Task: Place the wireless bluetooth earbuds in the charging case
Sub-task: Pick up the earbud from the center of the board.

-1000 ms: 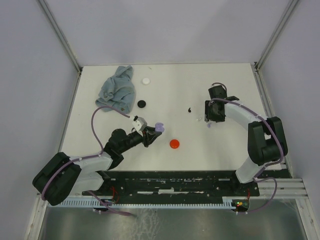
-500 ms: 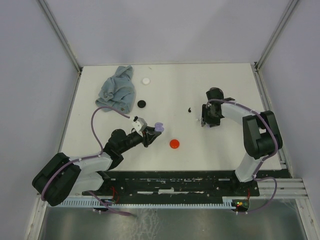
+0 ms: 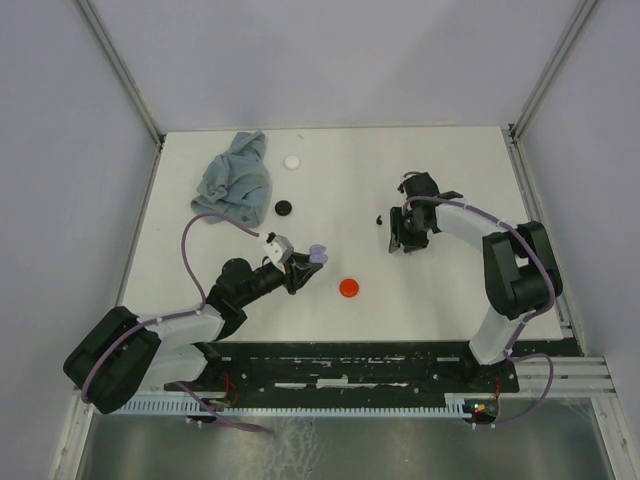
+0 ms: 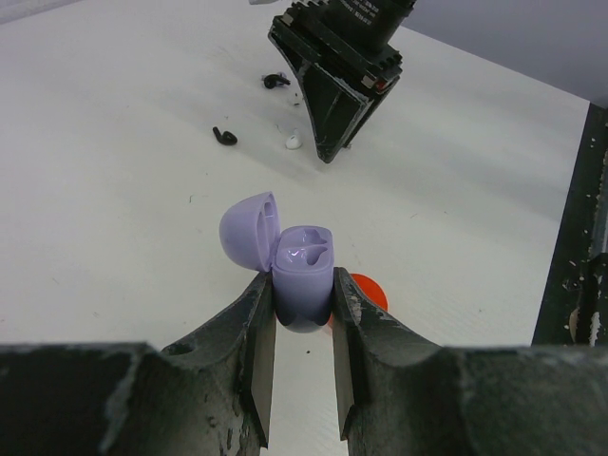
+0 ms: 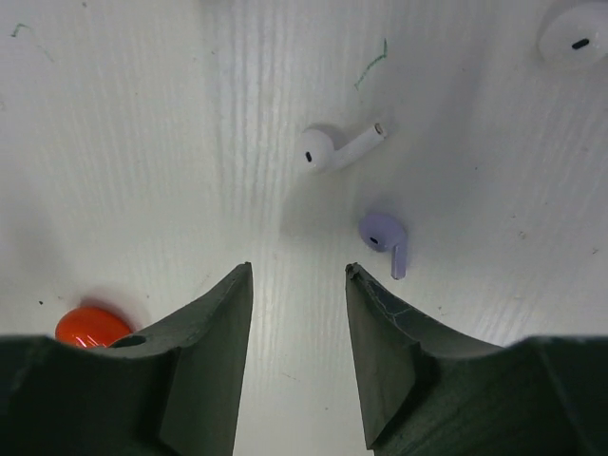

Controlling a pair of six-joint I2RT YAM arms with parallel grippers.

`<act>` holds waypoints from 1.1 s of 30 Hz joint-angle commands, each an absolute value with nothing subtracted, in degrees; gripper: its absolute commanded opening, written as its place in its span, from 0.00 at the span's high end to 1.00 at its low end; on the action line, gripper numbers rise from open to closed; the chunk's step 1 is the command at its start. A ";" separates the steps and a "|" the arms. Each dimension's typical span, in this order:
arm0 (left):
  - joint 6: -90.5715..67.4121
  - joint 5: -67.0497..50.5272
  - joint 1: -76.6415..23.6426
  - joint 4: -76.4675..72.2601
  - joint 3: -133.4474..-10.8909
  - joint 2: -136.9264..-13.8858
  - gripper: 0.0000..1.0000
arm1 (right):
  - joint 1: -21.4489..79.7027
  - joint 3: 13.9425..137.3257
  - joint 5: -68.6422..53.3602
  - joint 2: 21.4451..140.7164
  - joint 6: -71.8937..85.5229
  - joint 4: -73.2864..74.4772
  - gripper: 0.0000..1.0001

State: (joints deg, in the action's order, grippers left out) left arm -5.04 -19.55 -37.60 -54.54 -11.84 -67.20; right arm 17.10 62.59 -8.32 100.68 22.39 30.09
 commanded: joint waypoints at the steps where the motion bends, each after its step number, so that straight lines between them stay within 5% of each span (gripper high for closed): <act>1: -2.95 -19.69 -37.30 -57.31 -12.06 -65.76 0.97 | 18.39 68.66 -2.98 98.74 15.30 35.79 0.49; 16: -2.94 -20.03 -37.29 -57.09 -12.25 -65.45 0.97 | 18.63 76.58 5.61 105.89 10.72 42.40 0.62; 33: -3.06 -20.57 -37.31 -56.70 -12.39 -65.30 0.97 | 18.90 77.95 3.78 111.70 10.81 42.38 0.63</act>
State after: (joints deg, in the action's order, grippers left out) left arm -5.04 -19.79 -37.60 -54.50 -11.84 -66.26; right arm 18.65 75.48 3.60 110.74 11.38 42.37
